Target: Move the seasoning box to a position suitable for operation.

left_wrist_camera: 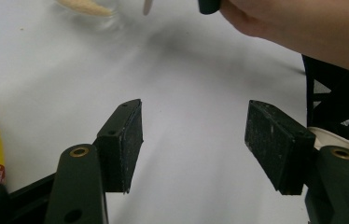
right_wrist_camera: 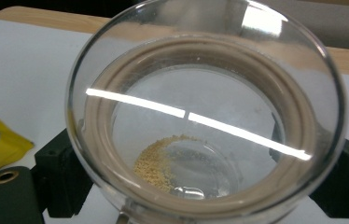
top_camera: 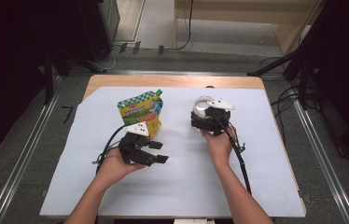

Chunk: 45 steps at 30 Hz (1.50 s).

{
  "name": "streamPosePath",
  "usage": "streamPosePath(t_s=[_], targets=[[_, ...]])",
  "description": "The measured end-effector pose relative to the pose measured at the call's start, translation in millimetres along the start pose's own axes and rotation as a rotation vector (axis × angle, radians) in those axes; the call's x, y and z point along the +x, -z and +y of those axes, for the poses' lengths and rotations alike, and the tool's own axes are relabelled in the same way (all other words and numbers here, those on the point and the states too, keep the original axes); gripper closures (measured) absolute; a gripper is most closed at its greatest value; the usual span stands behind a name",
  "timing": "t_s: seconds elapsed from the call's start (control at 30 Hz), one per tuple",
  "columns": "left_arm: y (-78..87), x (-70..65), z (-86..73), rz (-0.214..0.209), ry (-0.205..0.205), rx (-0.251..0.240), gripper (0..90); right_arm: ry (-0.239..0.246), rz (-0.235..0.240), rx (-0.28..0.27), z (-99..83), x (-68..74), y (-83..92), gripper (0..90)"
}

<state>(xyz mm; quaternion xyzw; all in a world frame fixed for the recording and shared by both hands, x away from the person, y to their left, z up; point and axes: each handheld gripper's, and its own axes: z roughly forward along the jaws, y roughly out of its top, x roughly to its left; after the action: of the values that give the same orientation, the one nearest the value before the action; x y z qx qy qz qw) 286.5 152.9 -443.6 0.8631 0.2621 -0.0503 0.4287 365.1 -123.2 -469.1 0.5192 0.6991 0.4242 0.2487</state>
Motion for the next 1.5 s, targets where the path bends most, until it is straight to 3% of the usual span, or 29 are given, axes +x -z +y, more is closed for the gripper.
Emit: streamPosePath(t_s=[0.13, 0.43, 0.7, 0.93, 1.2, 1.43, 1.5], targets=[[-0.1, 0.1, -0.1, 0.003, -0.002, 0.003, 37.9, 0.003, 0.064, 0.005, 1.8, 0.9, 14.2, 11.5], [-2.0, 0.8, -0.8, 0.015, -0.001, 0.017, 37.8, 0.087, 0.168, 0.009, -4.3, 9.8, 46.9, 11.5], [-3.2, 0.7, -1.8, 0.030, 0.008, 0.022, 37.8, 0.124, 0.269, 0.010, -26.7, 15.1, 70.2, 11.5], [-4.6, -0.7, -1.8, 0.043, -0.002, 0.031, 37.9, 0.127, 0.322, 0.026, -53.0, 20.7, 72.8, 11.4], [-2.5, 1.0, -2.2, 0.045, 0.008, 0.022, 38.1, 0.160, 0.362, 0.042, -67.6, 35.4, 69.5, 11.4], [-3.8, -1.0, -1.7, 0.048, 0.006, 0.025, 38.1, 0.233, 0.349, 0.002, -75.1, 48.1, 68.9, 11.1], [-4.5, -1.9, -1.5, 0.045, -0.001, 0.025, 38.0, 0.223, 0.334, 0.002, -75.3, 49.4, 70.4, 9.6]])
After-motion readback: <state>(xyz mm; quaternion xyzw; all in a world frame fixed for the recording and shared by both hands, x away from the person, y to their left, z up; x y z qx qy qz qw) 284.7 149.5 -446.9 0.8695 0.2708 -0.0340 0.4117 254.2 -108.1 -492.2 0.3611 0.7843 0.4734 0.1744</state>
